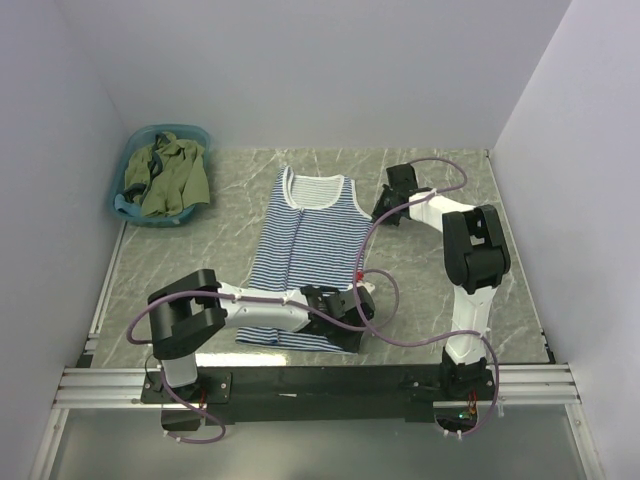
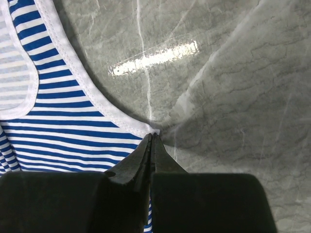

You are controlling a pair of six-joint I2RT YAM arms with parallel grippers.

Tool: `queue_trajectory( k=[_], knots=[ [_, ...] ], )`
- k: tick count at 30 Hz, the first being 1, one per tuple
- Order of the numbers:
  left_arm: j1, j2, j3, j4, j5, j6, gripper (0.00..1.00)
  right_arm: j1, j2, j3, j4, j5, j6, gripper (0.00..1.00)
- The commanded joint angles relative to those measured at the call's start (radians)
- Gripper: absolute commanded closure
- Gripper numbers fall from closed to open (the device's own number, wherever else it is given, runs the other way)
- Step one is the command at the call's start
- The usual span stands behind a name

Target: Fold and stack the tank tops

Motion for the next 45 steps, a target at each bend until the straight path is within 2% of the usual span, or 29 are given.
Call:
queue_trajectory(
  k=[1,6,10,13,14,16,17,24,31,38,45],
  knots=[
    [-0.027,0.009,0.051,-0.041,-0.048,-0.001,0.66,-0.012,-0.050,-0.007,-0.016,0.023,-0.023,1.00],
    [-0.047,0.032,0.056,-0.067,-0.060,0.005,0.61,-0.014,-0.061,-0.004,-0.019,0.029,-0.029,1.00],
    [-0.056,0.053,0.077,-0.096,-0.083,0.010,0.64,-0.023,-0.078,-0.013,-0.022,0.047,-0.038,1.00],
    [-0.059,0.063,0.092,-0.115,-0.099,0.023,0.76,-0.043,-0.101,-0.044,-0.013,0.047,-0.038,1.00],
    [-0.059,0.064,0.097,-0.118,-0.103,0.027,0.85,-0.049,-0.116,-0.053,-0.010,0.044,-0.038,1.00],
    [-0.059,0.059,0.103,-0.119,-0.099,0.039,0.92,-0.068,-0.130,-0.080,-0.002,0.044,-0.041,1.00],
    [-0.061,0.046,0.102,-0.115,-0.093,0.040,0.99,-0.074,-0.148,-0.088,-0.002,0.046,-0.044,1.00],
    [-0.058,-0.114,0.010,0.038,-0.013,0.076,0.99,-0.094,-0.240,-0.143,-0.042,0.109,-0.078,1.00],
    [-0.003,-0.229,-0.116,0.143,0.022,0.010,1.00,-0.081,-0.272,-0.117,-0.083,0.126,-0.094,1.00],
    [0.082,-0.380,-0.260,0.187,0.007,-0.084,1.00,-0.016,-0.202,0.020,-0.141,0.153,-0.092,1.00],
    [0.138,-0.506,-0.375,0.110,-0.059,-0.173,1.00,0.061,-0.073,0.189,-0.193,0.170,-0.078,1.00]
  ],
)
